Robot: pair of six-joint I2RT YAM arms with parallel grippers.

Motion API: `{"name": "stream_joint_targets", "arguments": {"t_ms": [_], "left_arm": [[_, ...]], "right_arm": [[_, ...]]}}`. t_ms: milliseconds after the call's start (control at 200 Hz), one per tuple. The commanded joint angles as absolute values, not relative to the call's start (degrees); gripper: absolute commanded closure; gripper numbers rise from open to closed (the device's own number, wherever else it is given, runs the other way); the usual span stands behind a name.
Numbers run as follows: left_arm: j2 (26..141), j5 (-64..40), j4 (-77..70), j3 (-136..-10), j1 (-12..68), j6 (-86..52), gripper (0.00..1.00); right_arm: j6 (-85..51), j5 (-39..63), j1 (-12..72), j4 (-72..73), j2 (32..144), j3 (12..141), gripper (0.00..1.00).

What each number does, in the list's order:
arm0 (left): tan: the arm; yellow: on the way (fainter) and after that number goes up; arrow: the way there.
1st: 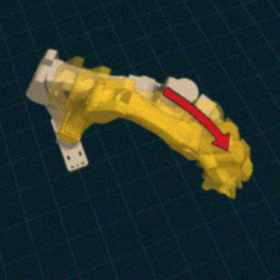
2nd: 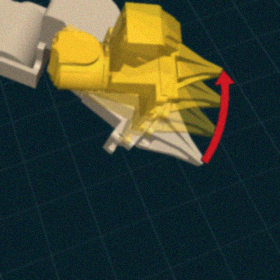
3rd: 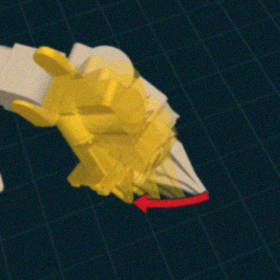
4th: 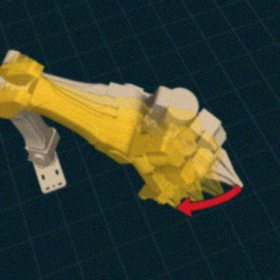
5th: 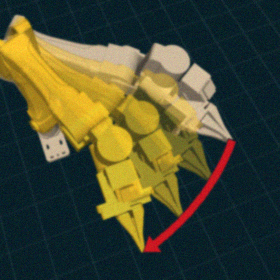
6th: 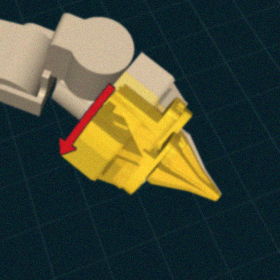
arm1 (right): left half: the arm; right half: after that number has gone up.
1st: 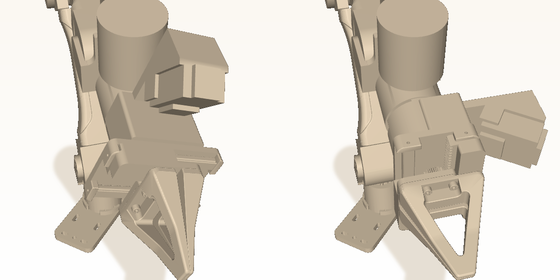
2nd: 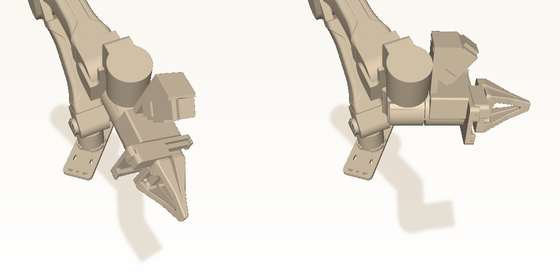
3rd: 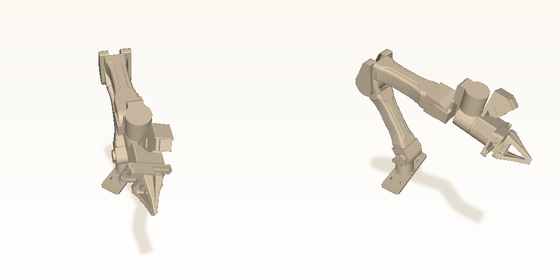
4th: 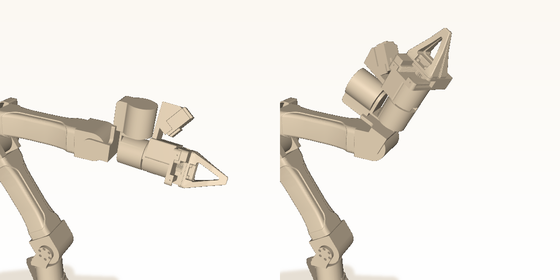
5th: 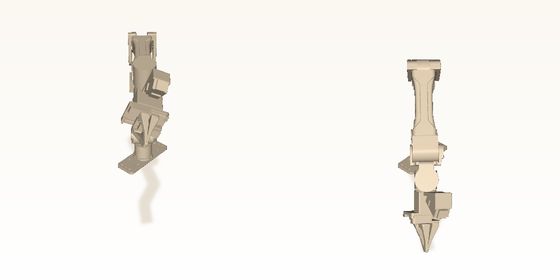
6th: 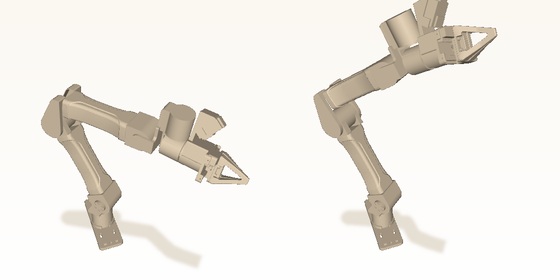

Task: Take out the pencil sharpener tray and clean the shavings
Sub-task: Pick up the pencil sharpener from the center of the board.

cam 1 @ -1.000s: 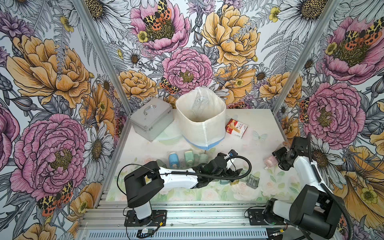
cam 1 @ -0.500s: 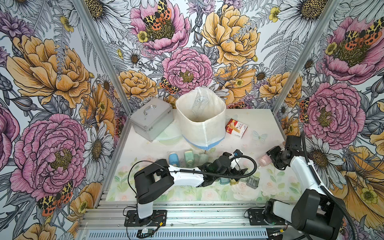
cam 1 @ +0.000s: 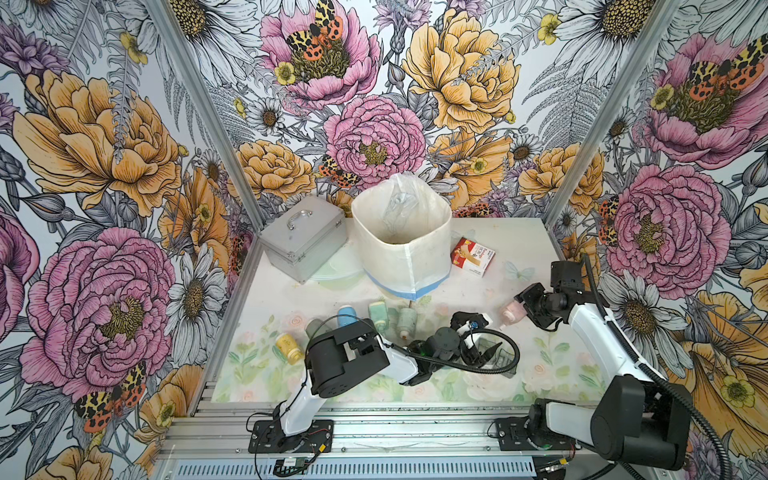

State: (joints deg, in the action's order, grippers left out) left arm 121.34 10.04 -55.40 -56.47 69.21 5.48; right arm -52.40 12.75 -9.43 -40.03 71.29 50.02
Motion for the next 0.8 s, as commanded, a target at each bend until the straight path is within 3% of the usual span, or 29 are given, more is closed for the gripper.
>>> {"name": "stream_joint_targets", "arguments": {"t_ms": [0,796], "left_arm": [[122.7,16.2,-63.0,-57.9,70.0,10.5,0.01],[133.4,17.5,-59.5,-69.8,68.5,13.0,0.01]], "right_arm": [[-54.6,13.3,-8.3,-39.1,71.7,52.6,0.59],[-60.1,17.3,-1.3,-38.5,71.1,53.9,0.59]]}}
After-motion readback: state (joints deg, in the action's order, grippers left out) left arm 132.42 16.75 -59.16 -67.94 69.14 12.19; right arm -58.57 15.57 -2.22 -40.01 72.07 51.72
